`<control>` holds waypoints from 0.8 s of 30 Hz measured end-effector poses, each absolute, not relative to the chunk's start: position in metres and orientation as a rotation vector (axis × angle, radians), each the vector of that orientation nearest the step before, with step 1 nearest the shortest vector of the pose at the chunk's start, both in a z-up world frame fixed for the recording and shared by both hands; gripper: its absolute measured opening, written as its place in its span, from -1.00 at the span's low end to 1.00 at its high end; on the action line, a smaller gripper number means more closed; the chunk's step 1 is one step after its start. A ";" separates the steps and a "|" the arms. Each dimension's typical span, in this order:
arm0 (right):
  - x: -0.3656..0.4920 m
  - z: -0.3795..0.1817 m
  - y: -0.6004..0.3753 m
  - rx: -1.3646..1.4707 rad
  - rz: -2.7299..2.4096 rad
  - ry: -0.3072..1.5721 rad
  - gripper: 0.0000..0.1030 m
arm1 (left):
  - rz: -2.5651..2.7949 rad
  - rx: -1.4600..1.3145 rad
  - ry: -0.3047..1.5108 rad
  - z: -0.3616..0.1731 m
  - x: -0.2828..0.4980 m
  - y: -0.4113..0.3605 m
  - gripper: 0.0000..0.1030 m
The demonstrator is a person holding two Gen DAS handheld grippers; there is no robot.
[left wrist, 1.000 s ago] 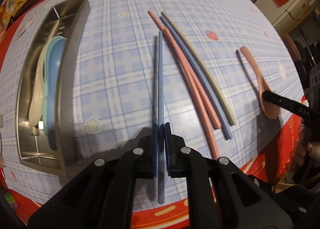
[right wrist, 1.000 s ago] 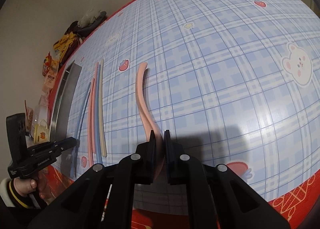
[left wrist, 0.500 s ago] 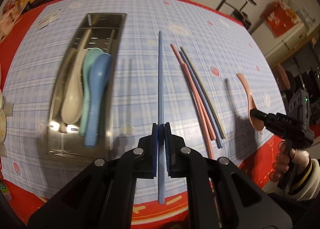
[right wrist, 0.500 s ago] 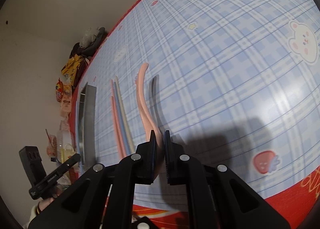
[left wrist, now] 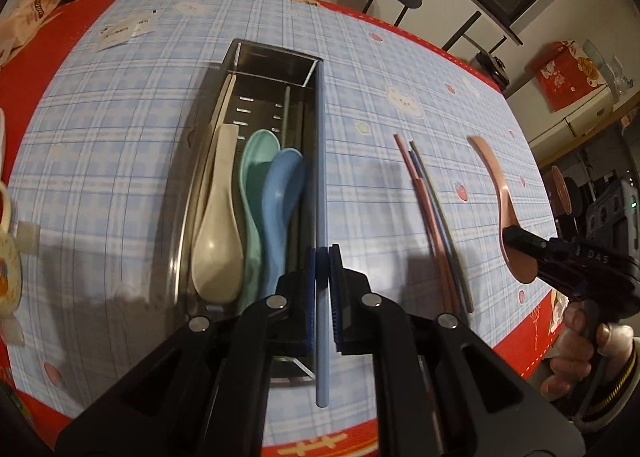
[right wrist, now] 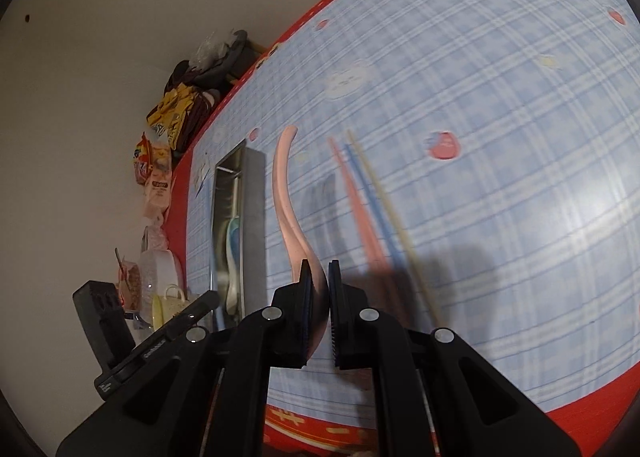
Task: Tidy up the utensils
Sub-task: 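Lower the blue chopstick and pink spoon into the steel caddy and open both grippers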
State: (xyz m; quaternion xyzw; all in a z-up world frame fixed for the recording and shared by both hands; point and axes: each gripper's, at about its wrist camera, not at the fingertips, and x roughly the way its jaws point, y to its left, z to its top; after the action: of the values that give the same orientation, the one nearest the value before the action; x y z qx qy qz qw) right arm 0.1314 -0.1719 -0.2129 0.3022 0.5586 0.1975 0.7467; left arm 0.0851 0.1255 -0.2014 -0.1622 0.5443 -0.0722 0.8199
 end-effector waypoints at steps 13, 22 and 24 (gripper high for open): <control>0.132 -0.208 -0.105 0.597 0.410 1.238 -0.83 | -0.240 -0.358 1.226 -0.234 0.115 0.137 -0.79; 0.139 -0.222 -0.043 0.595 0.429 1.317 -0.83 | -0.148 -0.342 1.081 -0.186 0.097 0.188 -0.01; 0.140 -0.227 -0.025 0.594 0.436 1.342 -0.83 | -0.111 -0.337 1.064 -0.179 0.091 0.202 0.04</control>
State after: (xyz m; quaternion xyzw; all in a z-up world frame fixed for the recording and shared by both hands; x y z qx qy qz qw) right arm 0.1397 -0.0250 -0.2267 0.2691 0.6072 0.1974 0.7210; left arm 0.0914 0.2015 -0.1790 -0.1599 0.5045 -0.0529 0.8468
